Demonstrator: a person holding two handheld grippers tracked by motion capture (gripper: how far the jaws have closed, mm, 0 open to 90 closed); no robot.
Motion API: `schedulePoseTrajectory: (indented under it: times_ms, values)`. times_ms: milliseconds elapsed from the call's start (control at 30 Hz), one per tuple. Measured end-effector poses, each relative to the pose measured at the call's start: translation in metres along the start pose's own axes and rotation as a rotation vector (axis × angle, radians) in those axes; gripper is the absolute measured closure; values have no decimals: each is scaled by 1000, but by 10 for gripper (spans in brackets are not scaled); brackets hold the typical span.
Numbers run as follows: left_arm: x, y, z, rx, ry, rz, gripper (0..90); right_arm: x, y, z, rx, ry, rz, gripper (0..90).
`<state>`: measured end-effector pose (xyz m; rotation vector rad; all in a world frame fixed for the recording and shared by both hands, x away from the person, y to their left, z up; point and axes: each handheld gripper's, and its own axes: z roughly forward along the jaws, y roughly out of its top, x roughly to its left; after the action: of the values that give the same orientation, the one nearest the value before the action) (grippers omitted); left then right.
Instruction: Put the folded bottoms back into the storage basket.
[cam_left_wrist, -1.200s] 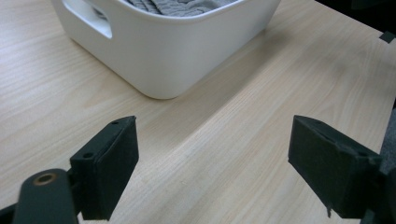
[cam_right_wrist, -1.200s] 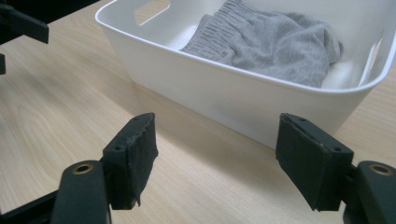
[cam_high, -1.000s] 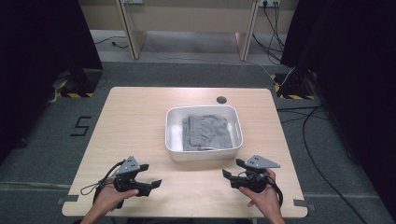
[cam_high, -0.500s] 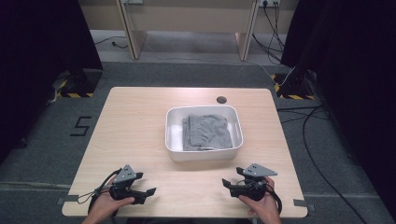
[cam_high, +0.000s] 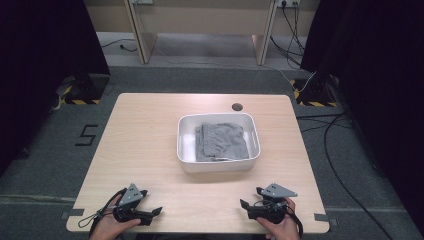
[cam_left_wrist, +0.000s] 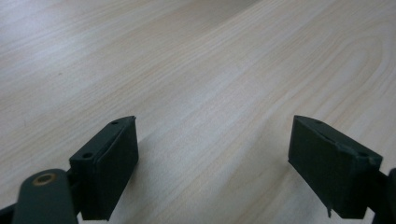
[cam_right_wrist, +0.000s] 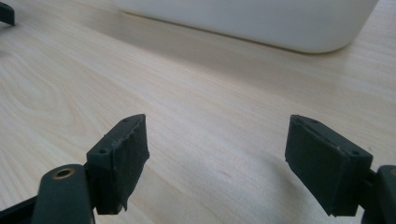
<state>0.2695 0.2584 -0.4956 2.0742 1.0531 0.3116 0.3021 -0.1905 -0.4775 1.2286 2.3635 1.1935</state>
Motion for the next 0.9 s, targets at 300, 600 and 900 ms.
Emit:
schedulePoseTrajectory:
  times_ms: [300,600,900]
  values:
    - [-2,-11,-8,-25,29,-10,154,1,-13,-4,9,-28,-1,219]
    - [-11,-18,-11,-47,60,40,155,9,-28,-4,-5,-95,-97,180]
    - [-11,-20,-10,-62,40,31,147,10,-37,-7,-60,-101,-107,180]
